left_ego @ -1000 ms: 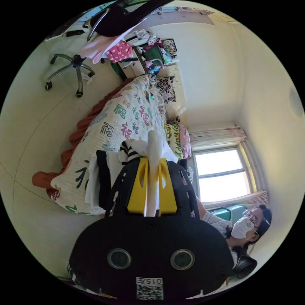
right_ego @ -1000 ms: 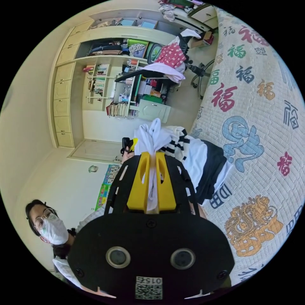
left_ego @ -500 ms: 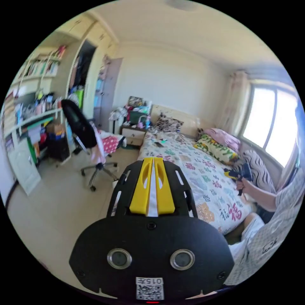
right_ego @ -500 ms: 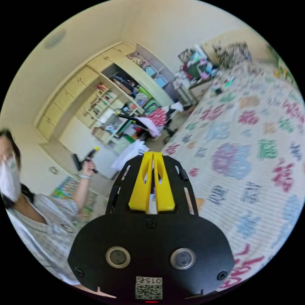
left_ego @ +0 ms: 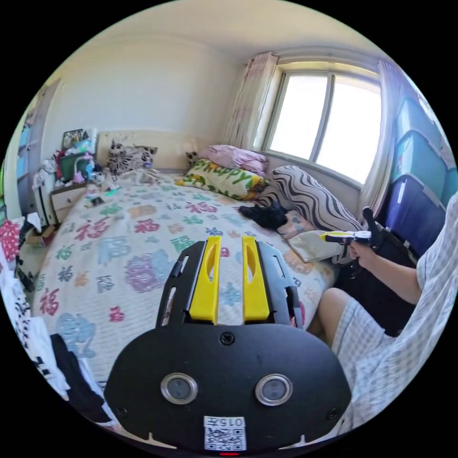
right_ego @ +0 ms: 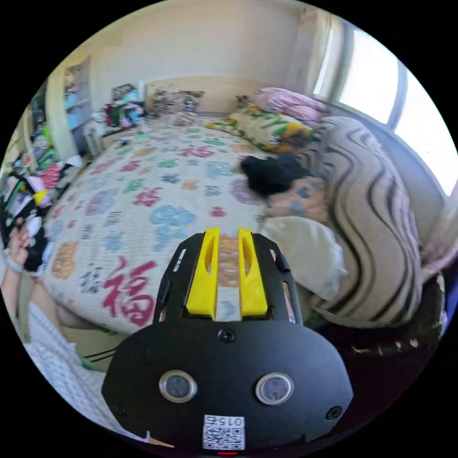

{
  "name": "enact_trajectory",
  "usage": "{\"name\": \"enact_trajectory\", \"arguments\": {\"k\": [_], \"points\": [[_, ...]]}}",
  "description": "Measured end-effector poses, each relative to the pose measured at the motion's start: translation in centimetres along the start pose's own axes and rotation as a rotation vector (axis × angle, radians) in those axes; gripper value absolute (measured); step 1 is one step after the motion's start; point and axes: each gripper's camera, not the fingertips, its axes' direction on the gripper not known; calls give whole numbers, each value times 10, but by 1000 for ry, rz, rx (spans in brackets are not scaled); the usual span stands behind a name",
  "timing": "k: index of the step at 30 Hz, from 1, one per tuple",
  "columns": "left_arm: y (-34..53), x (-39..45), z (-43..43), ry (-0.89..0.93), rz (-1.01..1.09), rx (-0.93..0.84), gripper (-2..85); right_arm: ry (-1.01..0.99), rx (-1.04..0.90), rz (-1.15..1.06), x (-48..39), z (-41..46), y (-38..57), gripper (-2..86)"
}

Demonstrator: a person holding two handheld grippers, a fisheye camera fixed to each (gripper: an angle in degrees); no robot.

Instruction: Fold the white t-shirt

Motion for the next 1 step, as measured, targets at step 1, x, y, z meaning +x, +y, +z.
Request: {"name": "enact_trajectory", "arguments": {"k": [1], "points": [[2,14,18,21,3,-1,71,110,-20,37,23,2,0,74]]}}
